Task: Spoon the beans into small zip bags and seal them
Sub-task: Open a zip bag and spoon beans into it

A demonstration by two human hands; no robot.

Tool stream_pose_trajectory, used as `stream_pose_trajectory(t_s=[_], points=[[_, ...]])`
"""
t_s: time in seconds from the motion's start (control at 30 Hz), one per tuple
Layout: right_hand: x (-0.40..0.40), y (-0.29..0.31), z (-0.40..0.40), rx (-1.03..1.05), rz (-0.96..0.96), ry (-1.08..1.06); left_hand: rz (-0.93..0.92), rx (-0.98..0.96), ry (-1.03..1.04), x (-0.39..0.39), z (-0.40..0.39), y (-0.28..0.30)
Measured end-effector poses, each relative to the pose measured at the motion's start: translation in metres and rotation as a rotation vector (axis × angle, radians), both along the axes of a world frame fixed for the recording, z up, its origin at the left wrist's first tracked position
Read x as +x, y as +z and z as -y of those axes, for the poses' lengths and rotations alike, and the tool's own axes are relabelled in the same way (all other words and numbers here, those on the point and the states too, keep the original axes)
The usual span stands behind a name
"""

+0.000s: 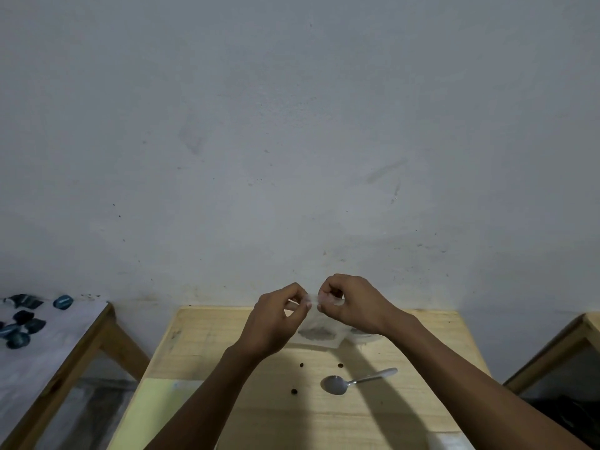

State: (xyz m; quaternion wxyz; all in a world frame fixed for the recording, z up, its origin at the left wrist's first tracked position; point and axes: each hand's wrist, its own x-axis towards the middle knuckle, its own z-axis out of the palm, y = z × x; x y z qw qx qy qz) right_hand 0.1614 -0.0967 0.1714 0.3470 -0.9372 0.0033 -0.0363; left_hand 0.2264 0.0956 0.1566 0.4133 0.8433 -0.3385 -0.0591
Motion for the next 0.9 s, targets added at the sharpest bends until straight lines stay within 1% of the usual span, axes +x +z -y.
stream_pose_trajectory(t_s=[0.2,0.4,0.57,0.7,0.9], points=[[0.000,-0.003,-0.005,0.019,0.022,0.037,0.120,-0.003,-0.010,-0.002,0.000,-0.001],[0.000,-0.002,-0.007,-0.068,0.086,0.072,0.137,-0.016,-0.010,-0.002,-0.003,0.002],[0.000,0.000,-0.007,-0.144,0.116,0.076,0.092,-0.006,-0.022,0.007,-0.010,0.008],[-0.002,0.007,0.000,-0.185,0.144,0.070,0.046,-0.042,0.014,0.010,-0.017,0.015],[-0.013,0.002,0.007,-0.088,0.124,0.036,-0.014,-0.036,0.044,0.013,-0.030,0.017]])
